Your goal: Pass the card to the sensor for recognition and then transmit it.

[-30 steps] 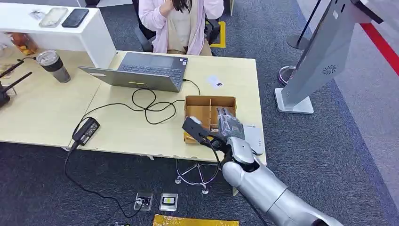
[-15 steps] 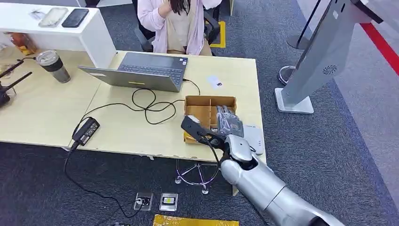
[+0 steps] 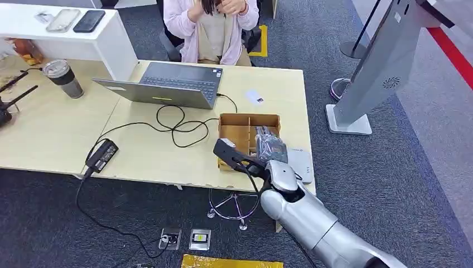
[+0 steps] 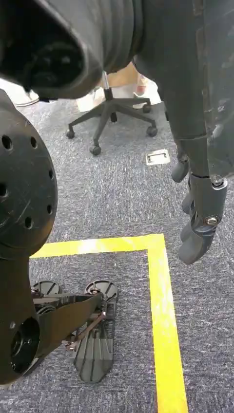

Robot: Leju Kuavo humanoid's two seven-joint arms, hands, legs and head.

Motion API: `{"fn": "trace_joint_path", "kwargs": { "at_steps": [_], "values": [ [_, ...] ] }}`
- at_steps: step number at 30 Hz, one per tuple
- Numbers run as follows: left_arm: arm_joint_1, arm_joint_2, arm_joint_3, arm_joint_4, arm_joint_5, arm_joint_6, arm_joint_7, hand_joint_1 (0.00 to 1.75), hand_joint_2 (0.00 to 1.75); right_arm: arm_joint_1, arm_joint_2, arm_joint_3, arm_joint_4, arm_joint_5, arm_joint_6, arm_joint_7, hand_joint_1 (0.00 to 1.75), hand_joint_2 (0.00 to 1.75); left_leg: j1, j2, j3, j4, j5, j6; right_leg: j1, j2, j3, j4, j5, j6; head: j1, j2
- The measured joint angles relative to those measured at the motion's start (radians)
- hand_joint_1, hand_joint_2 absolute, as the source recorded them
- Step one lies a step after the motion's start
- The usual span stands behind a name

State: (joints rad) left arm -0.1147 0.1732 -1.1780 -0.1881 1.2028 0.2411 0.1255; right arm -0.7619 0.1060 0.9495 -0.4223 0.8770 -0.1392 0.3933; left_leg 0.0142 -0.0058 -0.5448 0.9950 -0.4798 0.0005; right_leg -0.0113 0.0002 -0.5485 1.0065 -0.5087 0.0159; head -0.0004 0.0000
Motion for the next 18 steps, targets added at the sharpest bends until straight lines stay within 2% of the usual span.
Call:
{"fn": "trace_joint_path", "kwargs": {
  "at_steps": [18],
  "values": [
    [0.0,0.0,0.0,0.0,-0.006,-0.003,0.001,0.0,0.0,0.015,-0.034,-0.049,0.007,0.018,0.006,0.01,0.0,1.75,0.0,0.0,0.0,0.0,0.0,0.0,0.0,0.0,0.0,0.0,0.0,0.0,0.0,0.0]
  ]
}}
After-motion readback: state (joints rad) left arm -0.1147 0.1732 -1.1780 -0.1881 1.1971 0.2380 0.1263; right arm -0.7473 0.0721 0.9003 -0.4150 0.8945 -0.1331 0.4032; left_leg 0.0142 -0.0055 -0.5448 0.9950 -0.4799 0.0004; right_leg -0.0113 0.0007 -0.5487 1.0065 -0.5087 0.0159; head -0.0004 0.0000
